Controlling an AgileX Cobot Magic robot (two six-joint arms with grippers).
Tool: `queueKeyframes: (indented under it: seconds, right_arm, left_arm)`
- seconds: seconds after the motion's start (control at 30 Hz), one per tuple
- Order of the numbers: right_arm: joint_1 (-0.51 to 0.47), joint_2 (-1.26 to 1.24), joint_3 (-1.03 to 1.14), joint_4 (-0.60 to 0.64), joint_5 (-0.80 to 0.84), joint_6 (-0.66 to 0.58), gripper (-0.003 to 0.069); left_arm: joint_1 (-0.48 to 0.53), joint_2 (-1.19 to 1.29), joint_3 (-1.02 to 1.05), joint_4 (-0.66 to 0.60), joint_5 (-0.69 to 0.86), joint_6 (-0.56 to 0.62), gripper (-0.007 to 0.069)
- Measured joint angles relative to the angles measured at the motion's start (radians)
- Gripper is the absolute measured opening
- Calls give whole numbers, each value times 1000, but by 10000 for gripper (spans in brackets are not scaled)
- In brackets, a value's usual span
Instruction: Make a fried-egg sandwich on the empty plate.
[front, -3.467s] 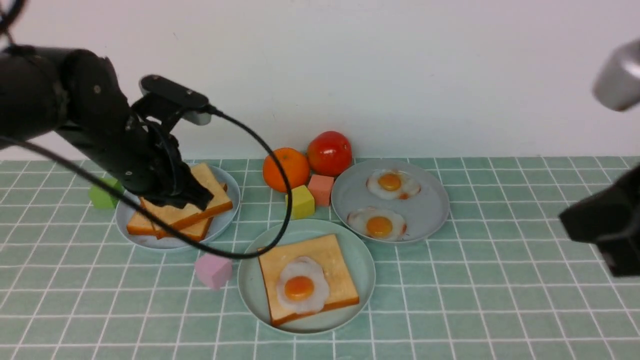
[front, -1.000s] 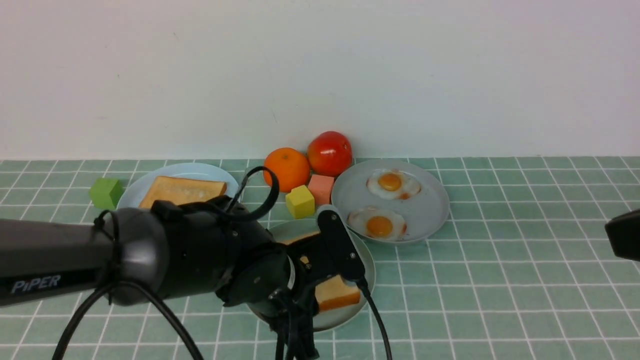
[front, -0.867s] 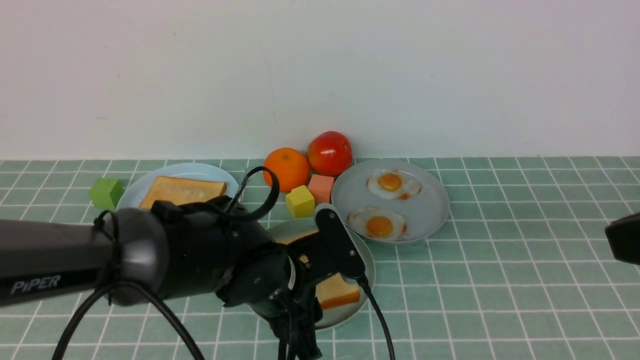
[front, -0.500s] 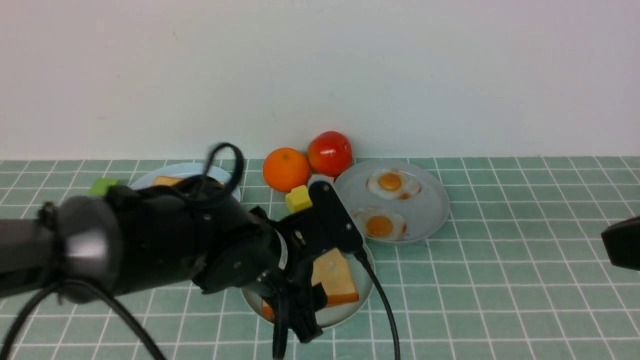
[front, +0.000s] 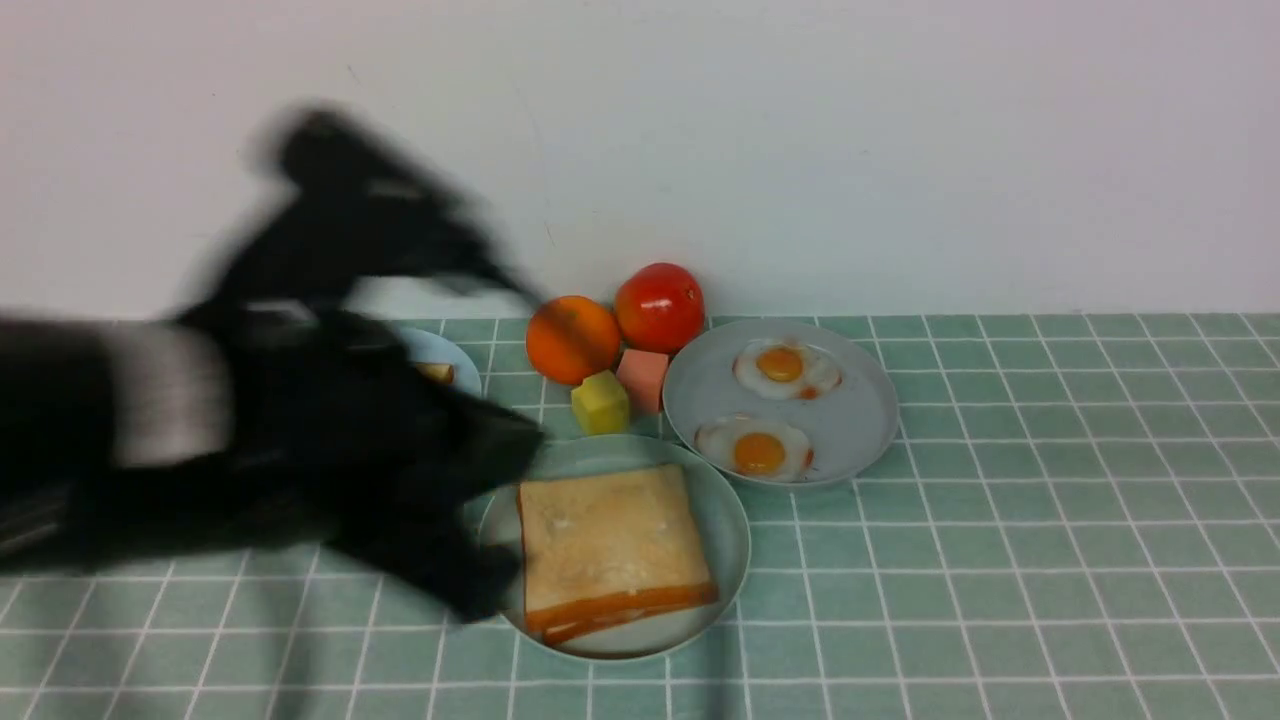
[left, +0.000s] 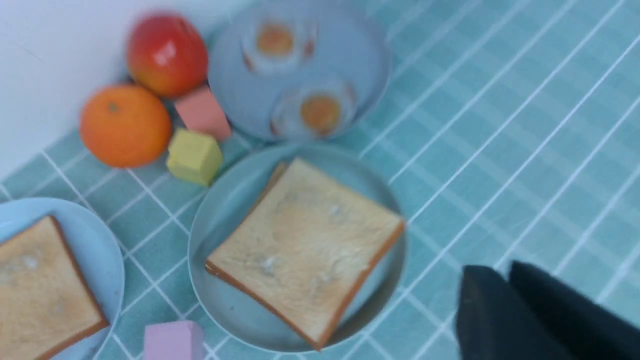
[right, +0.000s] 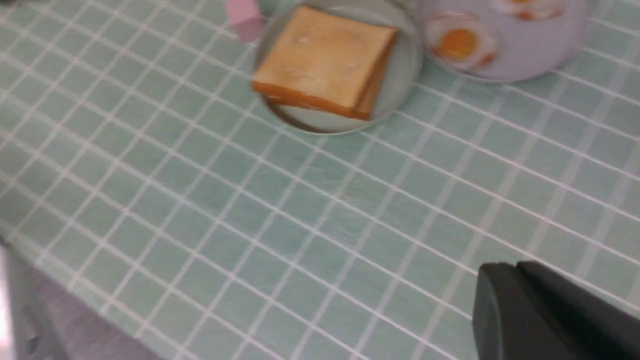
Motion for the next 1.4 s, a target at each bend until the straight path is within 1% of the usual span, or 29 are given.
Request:
queueKeyframes:
  seconds: [0.07, 0.13, 0.17, 0.2, 0.23, 0.3, 0.4, 0.47, 0.53, 0.63, 0.67, 0.7, 0.73, 0.83, 0.97, 1.2, 1.27, 1.33, 1.37, 1.4]
  right_arm:
    - [0, -35, 0, -44, 27, 33, 43]
    - [0, -92, 0, -113, 52, 87, 43]
    - [0, -107, 0, -135, 55, 104, 43]
    - [0, -141, 0, -165, 59, 130, 43]
    - [0, -156, 1, -184, 59, 147, 43]
    - [0, -213, 18, -223, 59, 188, 43]
    - [0, -290, 71, -265, 59, 232, 43]
    - [0, -345, 128, -285, 59, 259, 43]
    - [0, -393, 184, -302, 55, 296, 43]
    - [0, -438, 269, -330, -17, 360, 43]
    - [0, -448, 314, -340, -83, 398, 43]
    - [0, -449, 314, -341, -83, 398, 43]
    - [0, -451, 357, -349, -148, 432, 45]
    - [0, -451, 442, -369, -232, 462, 52]
    - [0, -451, 531, -375, -251, 466, 57]
    - [-3, -454, 623, -387, -252, 470, 65]
    - [-40, -466, 634, -390, -281, 469, 50]
    - [-126, -488, 663, -388, -378, 439, 1]
    - [-169, -500, 679, -385, -419, 420, -8]
    - [-225, -519, 719, -376, -507, 372, -13]
  left_arm:
    - [0, -106, 73, -17, -15, -20, -13]
    - [0, -306, 206, -49, -48, -62, -13]
    - [0, -353, 239, -58, -64, -69, -13]
    - [0, -460, 316, -68, -102, -80, -13]
    - [0, -489, 339, -71, -124, -80, -13]
    - [0, -643, 474, -75, -216, -89, -13]
    - [0, -774, 616, -76, -328, -91, -13]
    - [0, -828, 688, -79, -375, -93, -13]
    - [0, -858, 738, -81, -408, -93, -13]
    - [0, -861, 758, -82, -427, -94, -13]
    - [0, -861, 760, -82, -426, -94, -13]
    - [0, -861, 760, -82, -424, -94, -13]
    - [0, -861, 760, -82, -414, -94, -13]
    - [0, -861, 762, -82, -384, -94, -13]
    - [0, -861, 763, -82, -348, -94, -13]
    - [0, -861, 763, -82, -340, -94, -13]
    - [0, -861, 763, -82, -338, -94, -13]
    - [0, -861, 763, -82, -338, -94, -13]
    - [0, -861, 763, -82, -338, -94, -13]
    - [0, -861, 763, -82, -338, -94, -13]
